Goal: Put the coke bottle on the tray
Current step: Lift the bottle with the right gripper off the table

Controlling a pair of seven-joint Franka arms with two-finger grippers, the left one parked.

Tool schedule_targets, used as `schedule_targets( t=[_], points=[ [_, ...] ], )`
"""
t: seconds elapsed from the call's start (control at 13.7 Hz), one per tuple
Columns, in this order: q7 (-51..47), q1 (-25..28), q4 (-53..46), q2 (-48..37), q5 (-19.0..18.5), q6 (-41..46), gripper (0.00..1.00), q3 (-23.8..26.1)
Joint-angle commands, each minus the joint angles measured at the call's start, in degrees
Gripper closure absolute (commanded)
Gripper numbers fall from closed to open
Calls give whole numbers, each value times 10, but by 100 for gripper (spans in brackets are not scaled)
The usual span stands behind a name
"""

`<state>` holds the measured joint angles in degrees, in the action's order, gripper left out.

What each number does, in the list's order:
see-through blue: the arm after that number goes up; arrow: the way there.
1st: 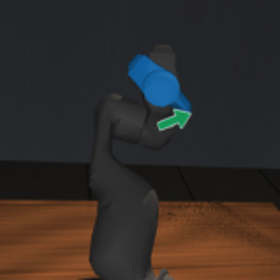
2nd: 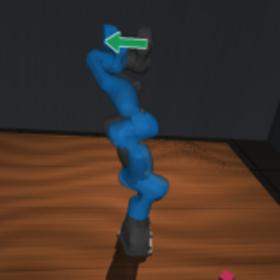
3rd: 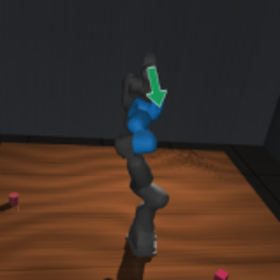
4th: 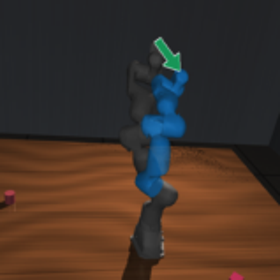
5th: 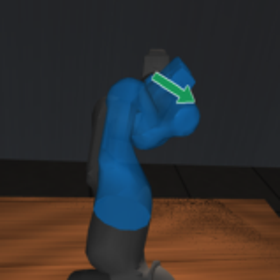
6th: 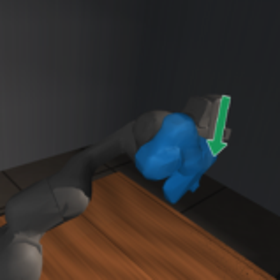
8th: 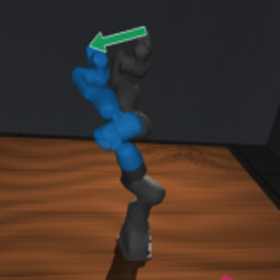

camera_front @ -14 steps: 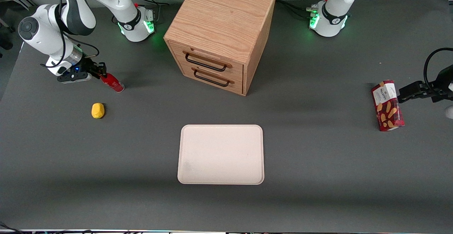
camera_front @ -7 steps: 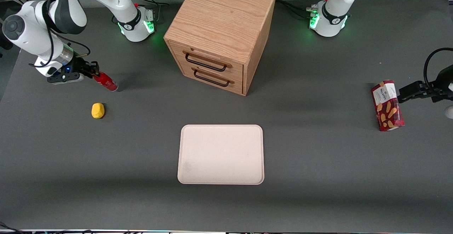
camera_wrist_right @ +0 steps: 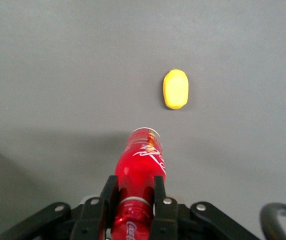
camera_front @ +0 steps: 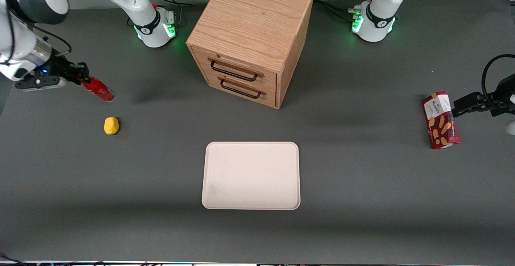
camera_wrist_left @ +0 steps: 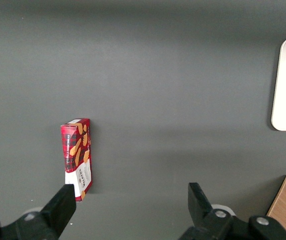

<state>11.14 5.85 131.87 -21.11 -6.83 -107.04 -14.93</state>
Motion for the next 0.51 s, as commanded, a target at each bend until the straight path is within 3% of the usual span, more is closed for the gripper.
schedule_targets(
  t=[0.0,0.44],
  points=[
    [-12,6,-77,6,-6,66,100,3],
    [6,5,-248,42,12,194,100,3]
  ],
)
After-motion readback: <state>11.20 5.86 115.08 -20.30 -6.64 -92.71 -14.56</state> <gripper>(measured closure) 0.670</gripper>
